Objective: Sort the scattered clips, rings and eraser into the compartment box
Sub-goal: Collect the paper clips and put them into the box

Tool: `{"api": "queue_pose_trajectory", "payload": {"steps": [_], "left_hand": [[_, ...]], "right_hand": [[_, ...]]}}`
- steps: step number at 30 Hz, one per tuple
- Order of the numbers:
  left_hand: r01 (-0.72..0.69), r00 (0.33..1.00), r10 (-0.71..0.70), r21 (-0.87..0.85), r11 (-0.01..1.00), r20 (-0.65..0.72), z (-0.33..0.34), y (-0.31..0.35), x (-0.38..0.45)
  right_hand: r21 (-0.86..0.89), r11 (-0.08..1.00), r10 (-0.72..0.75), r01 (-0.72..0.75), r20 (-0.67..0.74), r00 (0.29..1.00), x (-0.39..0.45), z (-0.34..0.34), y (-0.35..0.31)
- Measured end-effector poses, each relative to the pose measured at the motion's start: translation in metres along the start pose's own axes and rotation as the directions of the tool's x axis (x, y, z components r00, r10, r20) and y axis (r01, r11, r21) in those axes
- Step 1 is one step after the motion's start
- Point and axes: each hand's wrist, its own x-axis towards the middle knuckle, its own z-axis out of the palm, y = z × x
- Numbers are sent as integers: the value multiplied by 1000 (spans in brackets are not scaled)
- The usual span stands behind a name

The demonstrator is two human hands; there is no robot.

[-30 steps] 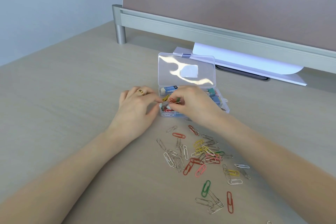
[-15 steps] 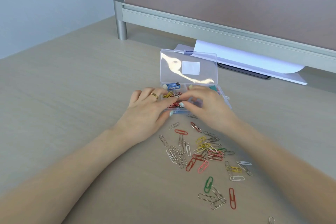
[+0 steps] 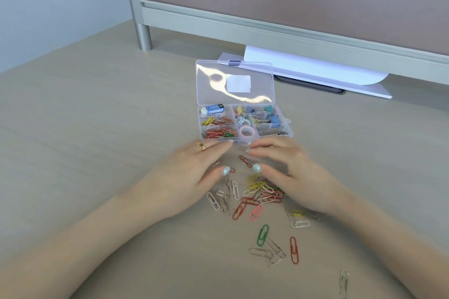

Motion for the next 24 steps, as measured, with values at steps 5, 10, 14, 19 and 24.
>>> {"api": "queue_pose_trajectory", "payload": {"steps": [5,10,14,19,24], "left_hand": [[4,928,-32,76,997,372,14,8,-12],[-9,919,13,-12,1000,395,12,22,-9],[38,950,-34,-9,999,309,18,22,5],[32,970,-37,28,999,242,26,23,15],[22,944,0,-63,998,331,18,30,6]], "right_hand": [[-26,999,-21,29,239,971,-30,-2,5],[120,993,-21,-4,205,978,-45,-5,-3],[136,978,154,-158,38,987,-58,-8,8],[84,959,268,-269,17,963,-41,-11,25],[-13,991,131,-130,117,984,-41,-8,21]]}}
